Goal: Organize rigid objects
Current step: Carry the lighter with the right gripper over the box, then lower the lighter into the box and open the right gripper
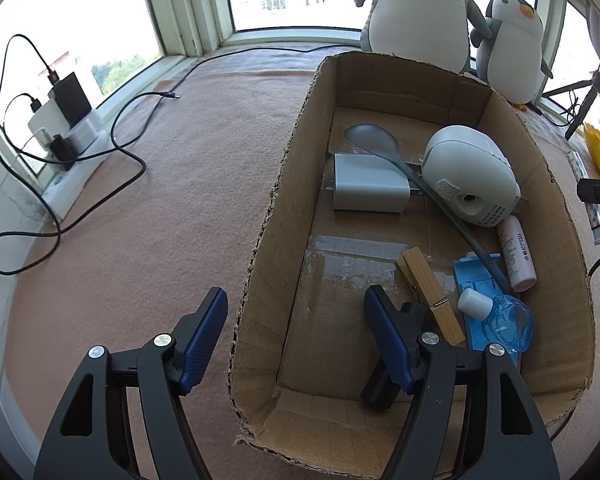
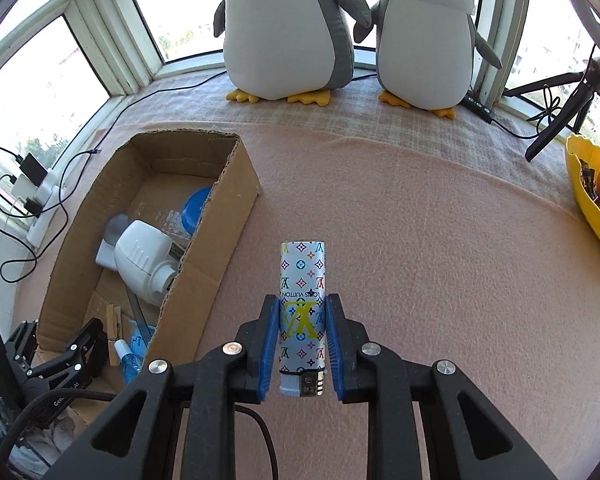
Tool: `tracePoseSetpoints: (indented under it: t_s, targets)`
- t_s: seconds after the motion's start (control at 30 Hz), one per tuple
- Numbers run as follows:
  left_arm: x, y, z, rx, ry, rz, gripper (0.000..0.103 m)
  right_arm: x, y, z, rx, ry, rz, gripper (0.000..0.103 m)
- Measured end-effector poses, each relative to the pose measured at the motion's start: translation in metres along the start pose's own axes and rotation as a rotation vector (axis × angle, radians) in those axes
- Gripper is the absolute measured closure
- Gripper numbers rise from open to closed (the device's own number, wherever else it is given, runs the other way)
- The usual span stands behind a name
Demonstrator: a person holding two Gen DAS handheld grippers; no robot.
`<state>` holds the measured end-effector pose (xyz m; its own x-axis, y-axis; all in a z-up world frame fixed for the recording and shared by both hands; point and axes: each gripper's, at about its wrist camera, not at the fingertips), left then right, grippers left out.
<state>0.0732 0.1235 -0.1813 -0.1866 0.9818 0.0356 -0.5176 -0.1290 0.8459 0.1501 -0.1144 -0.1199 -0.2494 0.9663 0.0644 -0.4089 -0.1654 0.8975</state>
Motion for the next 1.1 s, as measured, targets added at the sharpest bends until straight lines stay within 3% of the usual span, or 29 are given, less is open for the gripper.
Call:
tracePoseSetpoints:
  t_s: [0.27,0.6,1.03,1.1]
  targets:
    - [0.001,0.0,-0.001,0.0,0.002,0.0,0.031,0.043,0.012,0.026,-0.071,0.066,0.054,0.083]
    - [0.002,0.0,-0.001,-0.001,0.002,-0.001,0.031,0.097,0.008,0.021,-0.033,0.135,0.176,0.082]
    - [0.002,0.0,-0.001,0.0,0.004,-0.001,0.031,0.115,-0.005,0.006,0.027,0.16,0.212,0.082]
    - [0.002,0.0,-0.001,0.001,0.005,-0.002,0.031,0.114,-0.003,0.006,0.02,0.154,0.209,0.074]
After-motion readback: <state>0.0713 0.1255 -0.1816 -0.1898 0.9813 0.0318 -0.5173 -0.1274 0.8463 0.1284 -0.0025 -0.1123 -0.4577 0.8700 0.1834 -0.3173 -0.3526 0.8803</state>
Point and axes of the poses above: each gripper's, at about its wrist camera, not at the fingertips, and y roughly against the way its jaws point, x to its left, z to its top, and after that the axes turned 2 degrees about y, right-handed
